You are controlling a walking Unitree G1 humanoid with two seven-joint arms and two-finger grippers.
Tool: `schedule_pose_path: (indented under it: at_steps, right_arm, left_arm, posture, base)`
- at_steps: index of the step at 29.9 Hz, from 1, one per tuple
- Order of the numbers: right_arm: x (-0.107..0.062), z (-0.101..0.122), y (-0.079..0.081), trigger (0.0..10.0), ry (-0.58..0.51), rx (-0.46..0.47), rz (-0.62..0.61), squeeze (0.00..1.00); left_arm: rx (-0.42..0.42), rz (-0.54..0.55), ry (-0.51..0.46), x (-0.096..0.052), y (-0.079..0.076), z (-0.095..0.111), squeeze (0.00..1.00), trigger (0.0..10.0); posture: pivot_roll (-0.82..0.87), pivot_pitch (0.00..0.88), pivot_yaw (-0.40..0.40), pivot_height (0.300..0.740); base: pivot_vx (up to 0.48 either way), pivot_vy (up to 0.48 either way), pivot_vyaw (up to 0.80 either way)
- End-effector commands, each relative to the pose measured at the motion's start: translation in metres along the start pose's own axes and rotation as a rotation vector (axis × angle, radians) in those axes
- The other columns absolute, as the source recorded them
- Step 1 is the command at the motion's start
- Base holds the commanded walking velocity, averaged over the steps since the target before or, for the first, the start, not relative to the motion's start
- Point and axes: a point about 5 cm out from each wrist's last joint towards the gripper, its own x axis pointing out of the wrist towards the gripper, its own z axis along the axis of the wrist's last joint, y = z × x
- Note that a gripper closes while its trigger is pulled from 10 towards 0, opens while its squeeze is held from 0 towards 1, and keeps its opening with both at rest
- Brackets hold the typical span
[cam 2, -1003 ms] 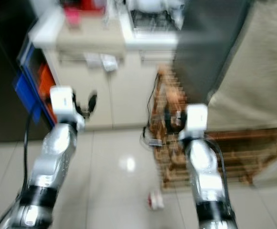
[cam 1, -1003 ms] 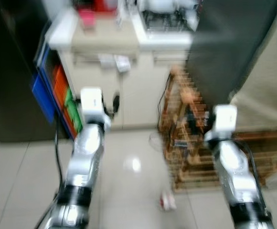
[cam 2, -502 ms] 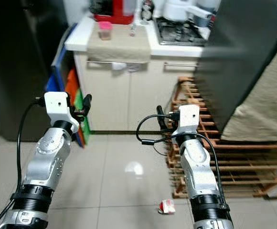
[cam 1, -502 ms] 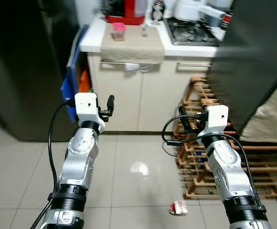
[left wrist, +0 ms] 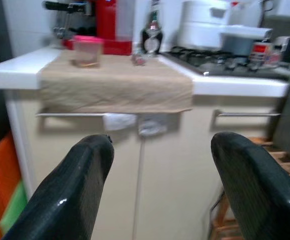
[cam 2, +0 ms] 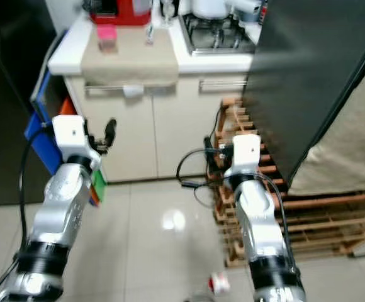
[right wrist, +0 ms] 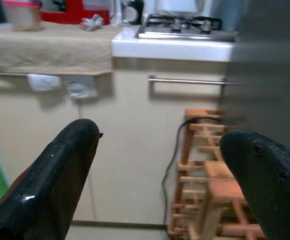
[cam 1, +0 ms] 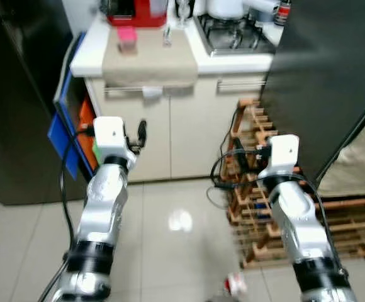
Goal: Restocking fridge
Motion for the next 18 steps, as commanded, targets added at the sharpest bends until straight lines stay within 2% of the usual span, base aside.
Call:
schedule_pose_path:
  at_steps: [1, 3, 8, 18]
  right_arm:
    - [0.0053, 0.0101, 0.0098, 10.0, -0.046, 0.002, 0.027, 0.00]
    - [0.0057, 0.0102, 0.0097, 10.0, -0.046, 0.002, 0.026, 0.00]
    - [0.0064, 0.0137, 0.0104, 10.0, -0.056, -0.018, 0.040, 0.00]
    - [0.0052, 0.0190, 0.0093, 10.0, -0.088, -0.009, 0.031, 0.00]
  left_arm:
    - [0.019, 0.027, -0.032, 0.0008, 0.0118, 0.0081, 0.00, 10.0]
    - [0.018, 0.026, -0.033, 0.0010, 0.0116, 0.0081, 0.00, 10.0]
    - [0.014, 0.038, -0.025, 0.0013, 0.0118, 0.0070, 0.00, 10.0]
    - [-0.005, 0.010, -0.001, 0.0023, 0.0114, 0.0039, 0.00, 10.0]
  posture:
    - [-0.06, 0.000, 0.005, 0.740]
    - [-0.06, 0.000, 0.003, 0.740]
    - [-0.06, 0.000, 0.003, 0.740]
    - [-0.06, 0.000, 0.002, 0.740]
  base:
    - [0.450, 0.000, 0.00]
    - [0.450, 0.000, 0.00]
    - [0.000, 0.000, -0.08]
    - [0.000, 0.000, -0.73]
